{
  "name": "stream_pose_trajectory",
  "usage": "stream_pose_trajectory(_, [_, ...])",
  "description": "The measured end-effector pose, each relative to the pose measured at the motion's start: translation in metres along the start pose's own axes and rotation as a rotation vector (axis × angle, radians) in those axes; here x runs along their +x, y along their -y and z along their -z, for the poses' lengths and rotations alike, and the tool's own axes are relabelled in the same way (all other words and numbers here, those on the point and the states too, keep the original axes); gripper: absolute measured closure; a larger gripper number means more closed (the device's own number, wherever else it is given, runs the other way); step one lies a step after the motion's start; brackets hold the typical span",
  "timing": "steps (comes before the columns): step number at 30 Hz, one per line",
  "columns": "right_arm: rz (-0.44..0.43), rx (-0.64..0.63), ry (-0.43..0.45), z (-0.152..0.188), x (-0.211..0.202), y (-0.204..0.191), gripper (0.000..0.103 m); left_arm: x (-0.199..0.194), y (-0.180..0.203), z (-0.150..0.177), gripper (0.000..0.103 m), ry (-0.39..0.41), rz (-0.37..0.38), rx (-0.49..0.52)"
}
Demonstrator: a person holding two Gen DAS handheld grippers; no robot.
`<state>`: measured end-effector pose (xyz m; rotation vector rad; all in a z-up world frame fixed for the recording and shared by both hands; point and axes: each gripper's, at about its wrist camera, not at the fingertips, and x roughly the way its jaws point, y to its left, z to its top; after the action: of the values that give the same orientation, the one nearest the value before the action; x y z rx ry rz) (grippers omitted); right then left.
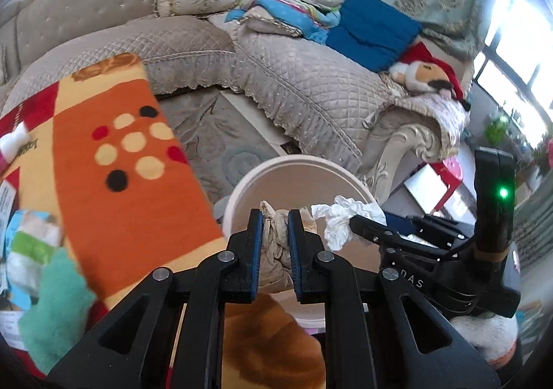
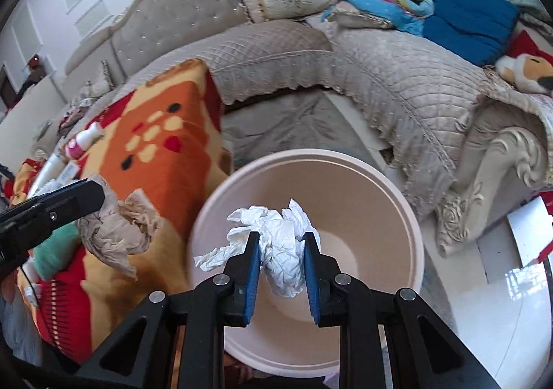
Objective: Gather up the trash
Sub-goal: 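Carry both crumpled papers to the white bin and open both grippers, then move both grippers back over the blanket toward the white foam block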
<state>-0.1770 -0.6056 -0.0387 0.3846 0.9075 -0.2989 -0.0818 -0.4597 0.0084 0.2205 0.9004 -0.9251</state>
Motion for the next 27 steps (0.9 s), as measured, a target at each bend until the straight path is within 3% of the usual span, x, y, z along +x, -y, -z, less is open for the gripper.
stream_pose_trajectory(1, [0.014, 0.002, 0.001, 0.001, 0.001, 0.002, 0.068, 0.004, 0.002, 0.001, 0.087, -0.006, 0.000, 0.004])
stream_pose_trajectory(4, [0.037, 0.005, 0.007, 0.003, 0.003, 0.008, 0.063, 0.009, -0.001, 0.001, 0.084, -0.012, 0.007, -0.002])
stream_pose_trajectory(9, [0.039, 0.008, 0.007, 0.003, 0.002, 0.008, 0.062, 0.007, -0.010, 0.003, 0.057, -0.006, 0.018, -0.044])
stream_pose_trajectory(18, [0.035, -0.030, 0.020, 0.002, -0.002, -0.014, 0.060, -0.018, -0.025, 0.012, 0.057, 0.019, 0.004, -0.071])
stream_pose_trajectory(27, [0.003, -0.073, 0.030, 0.001, -0.008, -0.050, 0.059, -0.050, -0.054, 0.033, 0.057, 0.052, -0.103, -0.102])
